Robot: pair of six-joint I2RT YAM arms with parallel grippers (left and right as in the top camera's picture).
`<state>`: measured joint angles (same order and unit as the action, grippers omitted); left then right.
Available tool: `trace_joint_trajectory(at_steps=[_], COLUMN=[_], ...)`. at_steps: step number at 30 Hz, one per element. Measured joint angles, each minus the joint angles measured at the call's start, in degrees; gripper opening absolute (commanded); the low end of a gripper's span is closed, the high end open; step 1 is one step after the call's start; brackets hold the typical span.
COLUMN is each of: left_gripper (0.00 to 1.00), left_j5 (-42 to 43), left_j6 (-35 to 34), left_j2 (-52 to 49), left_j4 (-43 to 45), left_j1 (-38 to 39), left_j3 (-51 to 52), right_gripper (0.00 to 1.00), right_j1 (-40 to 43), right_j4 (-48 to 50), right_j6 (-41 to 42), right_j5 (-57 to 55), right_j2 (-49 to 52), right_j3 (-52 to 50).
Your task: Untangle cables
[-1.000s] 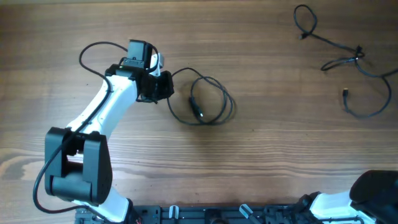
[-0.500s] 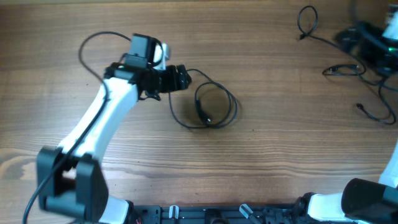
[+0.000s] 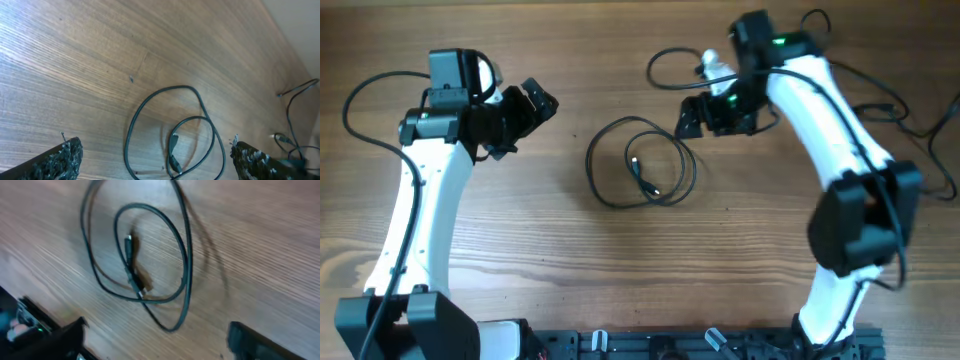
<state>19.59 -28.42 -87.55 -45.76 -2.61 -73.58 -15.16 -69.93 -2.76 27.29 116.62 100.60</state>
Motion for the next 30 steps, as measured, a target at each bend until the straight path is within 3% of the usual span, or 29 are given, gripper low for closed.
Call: trace_joint_trajectory(at_steps=[3,4,11,17,22,29,30], left_gripper=[0.98,0.97,0.98,0.98,1.00,1.00,1.00], left_j5=[0.00,0.00,0.00,0.00,-0.22,-0.90,-0.90], left_j6=[0.00,0.00,0.00,0.00,-0.02,-0.02,-0.02], left_j2=[-0.11,-0.11,-0.11,-0.11,-0.13,-0.13,-0.13], left_j4=[-0.28,-0.31,-0.33,-0.35,-0.44,-0.57,-0.59], left_j1=[0.42,0.42,0.42,0.42,0.42,0.42,0.42], left_j3=[0.00,0.00,0.00,0.00,0.00,0.00,0.00], right_gripper=[0.59,0.58,0.59,0.59,0.58,0.59,0.54], right_j1=[-1.88,-2.08,-3.04,-3.08,-3.08,-5.44,-6.16], right_j4=[1.79,2.45,8.20,14.71,12.79,7.82,8.04], right_j6=[-4.42,-4.96,-6.25,1.38,7.06,-3.08,-3.63], right_j5=[1.14,1.70,3.58,1.09,-6.14,3.04,3.48], right_j2=[6.45,7.06,11.13,12.17,12.17,12.20,12.20], right_j3=[-0.09,-0.11,-0.11,-0.13,-0.13,-0.13,-0.13])
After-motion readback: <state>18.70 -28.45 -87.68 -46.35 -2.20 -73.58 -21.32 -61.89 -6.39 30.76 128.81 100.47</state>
